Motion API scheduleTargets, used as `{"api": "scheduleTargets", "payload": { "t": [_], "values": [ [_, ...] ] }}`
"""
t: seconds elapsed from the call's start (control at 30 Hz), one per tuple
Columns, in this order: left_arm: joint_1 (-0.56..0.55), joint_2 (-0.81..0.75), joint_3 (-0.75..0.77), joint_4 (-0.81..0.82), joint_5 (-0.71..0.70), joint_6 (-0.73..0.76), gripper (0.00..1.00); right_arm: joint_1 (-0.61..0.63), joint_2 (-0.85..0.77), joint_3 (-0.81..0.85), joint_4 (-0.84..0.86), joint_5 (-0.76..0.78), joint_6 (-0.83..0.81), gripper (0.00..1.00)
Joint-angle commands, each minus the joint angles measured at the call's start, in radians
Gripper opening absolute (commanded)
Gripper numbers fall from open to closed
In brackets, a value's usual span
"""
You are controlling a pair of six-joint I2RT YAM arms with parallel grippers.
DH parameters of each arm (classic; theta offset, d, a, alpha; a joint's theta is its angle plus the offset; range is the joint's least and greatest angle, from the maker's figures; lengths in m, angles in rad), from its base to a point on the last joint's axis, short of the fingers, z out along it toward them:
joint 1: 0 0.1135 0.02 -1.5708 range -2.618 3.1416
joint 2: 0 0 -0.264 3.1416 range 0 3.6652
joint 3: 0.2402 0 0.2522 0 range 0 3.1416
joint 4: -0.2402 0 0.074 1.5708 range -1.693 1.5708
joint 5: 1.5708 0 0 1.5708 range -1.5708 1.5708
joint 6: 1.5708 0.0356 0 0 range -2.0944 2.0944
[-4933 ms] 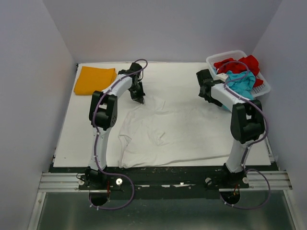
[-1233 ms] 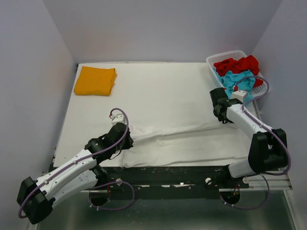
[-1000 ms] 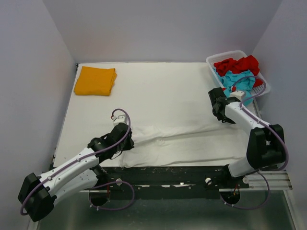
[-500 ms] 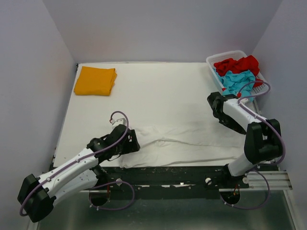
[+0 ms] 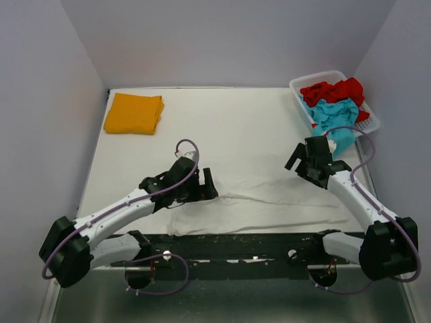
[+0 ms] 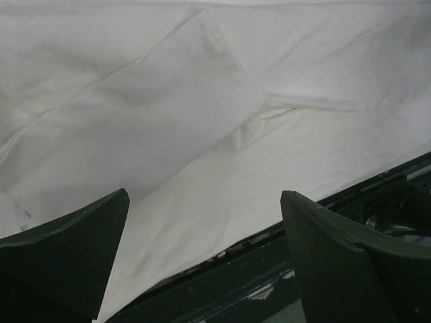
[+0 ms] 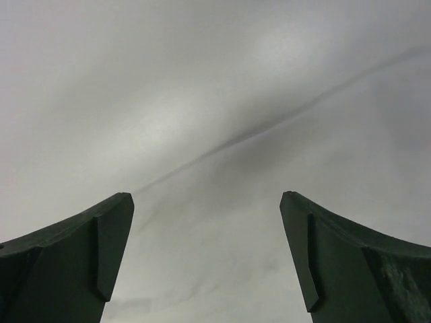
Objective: Fold and stack the t-shirts
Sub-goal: Fold the other side of the tshirt into a rectangle, then rotate the tshirt 90 degrees
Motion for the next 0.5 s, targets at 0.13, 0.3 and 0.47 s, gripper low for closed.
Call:
{"api": "scheduleTargets", "payload": {
  "t": [0.13,0.3,0.47],
  "values": [
    [0.097,0.411,-0.026,0.263,0.205,-0.118,0.99,0.047,0.047,-0.161,0.45,-0.789,-0.135,1.0],
    [0.256,0.637,0.02,0.36,0.359,-0.14,0.98,0.057,0.083,-0.169,0.43,-0.699,-0.137,1.0],
    [0.311,0.772,0.295,0.166,0.292,-0.087,0.99,0.057,0.093,-0.17,0.457,-0.68,-0.104,1.0]
  ]
}}
